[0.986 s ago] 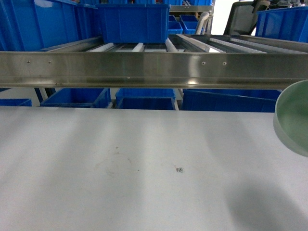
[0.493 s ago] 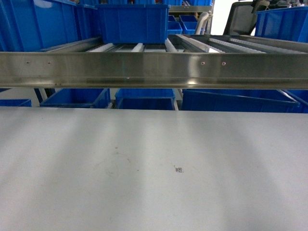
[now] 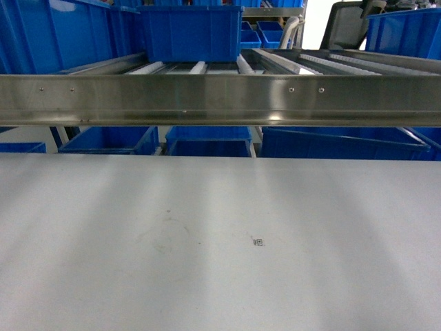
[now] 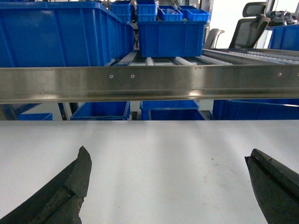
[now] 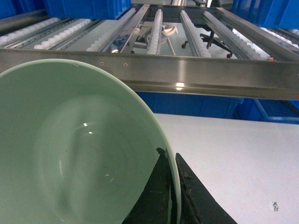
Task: Place green bowl on second shelf with right arm
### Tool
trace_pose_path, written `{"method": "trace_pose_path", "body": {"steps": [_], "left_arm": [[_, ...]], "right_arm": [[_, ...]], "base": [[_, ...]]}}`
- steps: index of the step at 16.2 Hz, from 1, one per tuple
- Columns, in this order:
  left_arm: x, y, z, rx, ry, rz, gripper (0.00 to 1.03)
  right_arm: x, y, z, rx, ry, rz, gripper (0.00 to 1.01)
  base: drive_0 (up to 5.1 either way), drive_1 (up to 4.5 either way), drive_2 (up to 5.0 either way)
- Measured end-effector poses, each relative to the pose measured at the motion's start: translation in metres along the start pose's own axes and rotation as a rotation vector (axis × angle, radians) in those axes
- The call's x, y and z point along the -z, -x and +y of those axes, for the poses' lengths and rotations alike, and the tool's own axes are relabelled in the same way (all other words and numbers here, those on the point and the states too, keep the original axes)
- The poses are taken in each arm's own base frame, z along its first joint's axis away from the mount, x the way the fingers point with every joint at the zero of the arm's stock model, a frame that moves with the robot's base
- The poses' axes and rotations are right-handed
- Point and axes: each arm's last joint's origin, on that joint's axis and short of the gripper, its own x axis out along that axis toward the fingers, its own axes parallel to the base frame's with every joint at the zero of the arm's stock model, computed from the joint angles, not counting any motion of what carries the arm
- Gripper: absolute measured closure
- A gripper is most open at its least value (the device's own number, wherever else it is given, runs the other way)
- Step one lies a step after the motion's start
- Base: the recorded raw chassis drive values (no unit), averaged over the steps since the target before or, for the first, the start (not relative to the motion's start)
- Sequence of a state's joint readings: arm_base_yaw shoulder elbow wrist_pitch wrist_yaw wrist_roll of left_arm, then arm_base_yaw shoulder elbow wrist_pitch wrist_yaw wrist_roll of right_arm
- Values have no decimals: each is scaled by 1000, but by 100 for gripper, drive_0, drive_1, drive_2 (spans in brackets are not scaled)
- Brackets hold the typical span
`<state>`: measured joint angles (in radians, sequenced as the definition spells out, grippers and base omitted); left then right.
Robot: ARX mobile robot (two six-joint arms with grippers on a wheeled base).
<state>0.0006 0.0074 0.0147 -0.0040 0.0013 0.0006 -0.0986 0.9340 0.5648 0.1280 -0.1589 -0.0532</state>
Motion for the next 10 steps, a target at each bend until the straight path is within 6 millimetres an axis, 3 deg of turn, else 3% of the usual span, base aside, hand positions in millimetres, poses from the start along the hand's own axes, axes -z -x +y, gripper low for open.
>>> {"method": "trace_pose_path", "body": {"steps": [10], "left_arm": [[0, 0, 0, -2, 0, 0, 5]], "right_arm": [[1, 0, 0, 0, -1, 5, 99]], "base": [[-485, 256, 256]]}}
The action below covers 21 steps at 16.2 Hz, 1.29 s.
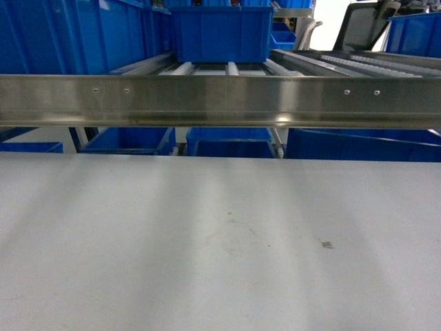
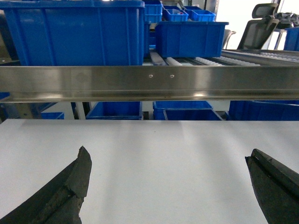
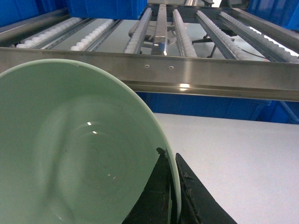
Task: Place green bowl on second shelf with right arm
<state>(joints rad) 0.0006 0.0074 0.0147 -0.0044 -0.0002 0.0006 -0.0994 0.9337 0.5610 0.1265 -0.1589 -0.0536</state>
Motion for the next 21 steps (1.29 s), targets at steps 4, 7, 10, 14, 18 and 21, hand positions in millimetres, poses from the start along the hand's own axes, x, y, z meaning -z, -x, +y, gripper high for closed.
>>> {"method": "trace_pose_path", "body": {"steps": [4, 7, 10, 14, 18, 21], "left_arm": [[0, 0, 0, -1, 0, 1, 5], [0, 0, 0, 0, 0, 0, 5], [0, 0, 0, -1, 0, 1, 5], [0, 0, 0, 0, 0, -2, 5], [0, 0, 0, 0, 0, -1, 5], [0, 0, 0, 0, 0, 1, 5]], "right_arm": [[0, 0, 0, -3, 1, -2, 99], [0, 0, 0, -3, 0, -2, 99], [0, 0, 0, -3, 0, -2, 99], [0, 0, 0, -4, 0, 1, 99], [0, 0, 0, -4, 0, -1, 99], [0, 0, 0, -4, 1, -2, 99]], "base": [[-500, 245, 245], [-489, 256, 256], [-497, 248, 248], [-498, 247, 247], [-500, 245, 245], [-496, 250, 250]]}}
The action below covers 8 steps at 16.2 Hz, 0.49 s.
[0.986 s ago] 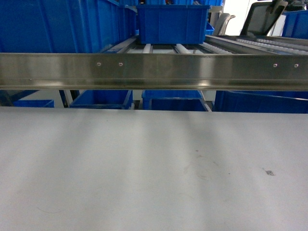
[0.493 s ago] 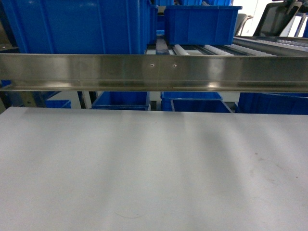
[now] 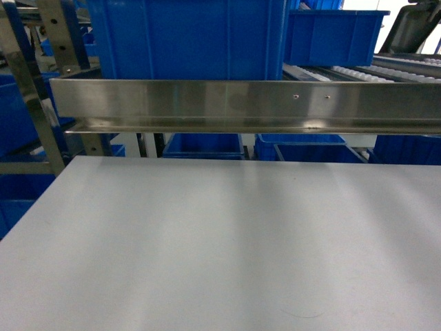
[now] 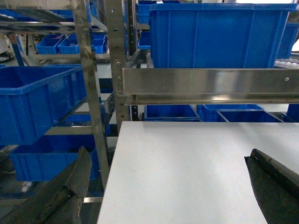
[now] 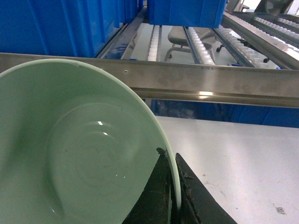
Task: Place green bowl on second shelf with right arm
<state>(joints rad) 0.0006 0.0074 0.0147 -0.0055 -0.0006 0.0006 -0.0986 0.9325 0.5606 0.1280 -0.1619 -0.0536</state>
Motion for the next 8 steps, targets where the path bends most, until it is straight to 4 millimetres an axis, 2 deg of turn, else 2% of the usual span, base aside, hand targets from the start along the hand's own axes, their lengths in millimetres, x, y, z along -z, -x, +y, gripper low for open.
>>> {"method": "trace_pose_path", "body": {"steps": [8], "left_arm": [[0, 0, 0, 0, 0, -1, 5]], "right_arm": [[1, 0, 0, 0, -1, 4, 99]], "base": [[-503, 242, 242]]}}
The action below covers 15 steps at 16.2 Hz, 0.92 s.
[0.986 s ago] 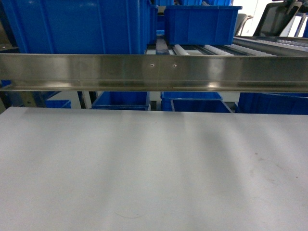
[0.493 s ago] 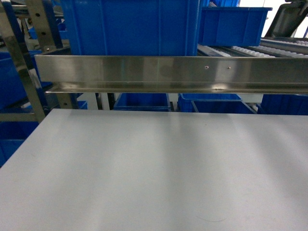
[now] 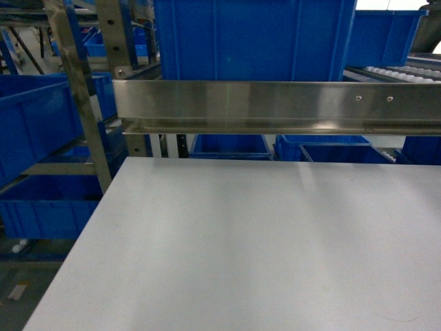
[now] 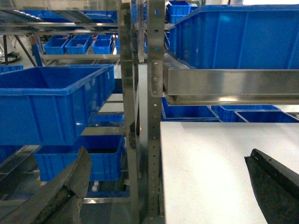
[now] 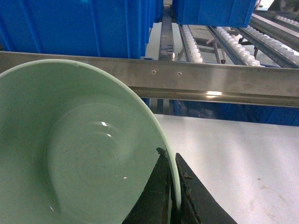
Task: Place green bowl on second shelf with right arm
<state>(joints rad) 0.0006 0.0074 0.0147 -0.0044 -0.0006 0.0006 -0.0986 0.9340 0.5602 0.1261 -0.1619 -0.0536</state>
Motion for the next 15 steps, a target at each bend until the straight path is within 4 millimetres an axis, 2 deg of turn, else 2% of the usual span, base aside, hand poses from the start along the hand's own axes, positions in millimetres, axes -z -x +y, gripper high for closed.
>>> {"method": "trace_pose_path", "body": {"steps": [15], "left_arm": [[0, 0, 0, -1, 0, 2, 5]], "right_arm": [[0, 0, 0, -1, 0, 0, 99]], "base": [[-496, 245, 245]]}}
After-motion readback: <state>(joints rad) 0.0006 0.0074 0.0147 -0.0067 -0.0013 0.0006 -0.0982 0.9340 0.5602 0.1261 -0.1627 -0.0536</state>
